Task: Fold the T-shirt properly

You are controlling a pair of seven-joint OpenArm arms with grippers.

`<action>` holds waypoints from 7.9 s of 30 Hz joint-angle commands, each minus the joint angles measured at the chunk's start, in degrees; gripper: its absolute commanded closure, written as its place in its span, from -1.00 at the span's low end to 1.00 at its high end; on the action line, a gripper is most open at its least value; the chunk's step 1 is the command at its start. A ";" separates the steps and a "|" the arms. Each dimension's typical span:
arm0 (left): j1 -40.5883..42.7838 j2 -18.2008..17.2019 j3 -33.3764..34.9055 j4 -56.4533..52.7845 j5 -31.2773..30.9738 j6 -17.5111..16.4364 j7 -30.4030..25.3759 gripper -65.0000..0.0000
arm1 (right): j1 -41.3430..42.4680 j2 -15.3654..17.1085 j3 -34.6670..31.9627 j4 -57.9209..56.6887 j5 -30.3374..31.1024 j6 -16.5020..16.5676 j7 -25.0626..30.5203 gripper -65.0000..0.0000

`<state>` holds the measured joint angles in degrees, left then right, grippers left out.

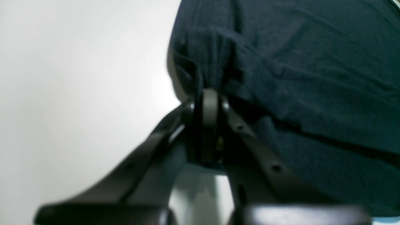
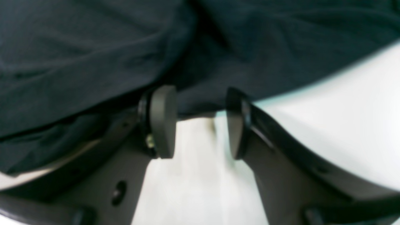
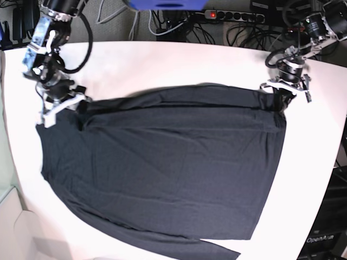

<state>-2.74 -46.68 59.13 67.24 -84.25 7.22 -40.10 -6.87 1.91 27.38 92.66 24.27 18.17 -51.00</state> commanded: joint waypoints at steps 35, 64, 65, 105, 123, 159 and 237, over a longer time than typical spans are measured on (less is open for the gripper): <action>-0.03 -1.02 0.07 0.14 -0.75 0.38 1.90 1.00 | -1.17 -6.09 -2.01 0.92 0.56 0.24 1.11 0.17; -2.22 -5.68 -0.10 4.80 -0.75 0.38 1.90 1.00 | 0.76 -4.33 -2.01 0.83 0.56 0.24 1.03 1.00; -2.31 -6.20 -0.19 5.33 -0.75 0.47 1.90 1.00 | 0.59 -4.33 -2.01 2.15 0.56 0.24 1.03 1.00; -14.97 -8.67 -0.28 8.14 -0.75 0.91 1.90 1.00 | 8.41 -0.81 -2.19 5.49 0.48 0.24 0.50 1.00; -23.06 -4.18 -0.36 -2.06 -0.75 0.91 13.15 1.00 | 12.81 3.85 -6.15 -1.37 0.48 0.16 0.94 1.00; -32.47 1.53 -0.28 -13.75 0.51 0.82 23.17 1.00 | 22.13 5.16 -10.28 -14.99 -6.38 0.16 4.63 1.00; -38.09 19.47 -0.10 -33.53 19.32 0.82 32.84 1.00 | 19.14 9.65 -9.75 -24.75 -6.38 0.16 13.60 1.00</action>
<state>-39.07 -26.92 59.44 33.17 -65.32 7.94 -6.20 10.92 10.92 17.61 66.94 18.02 18.20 -37.34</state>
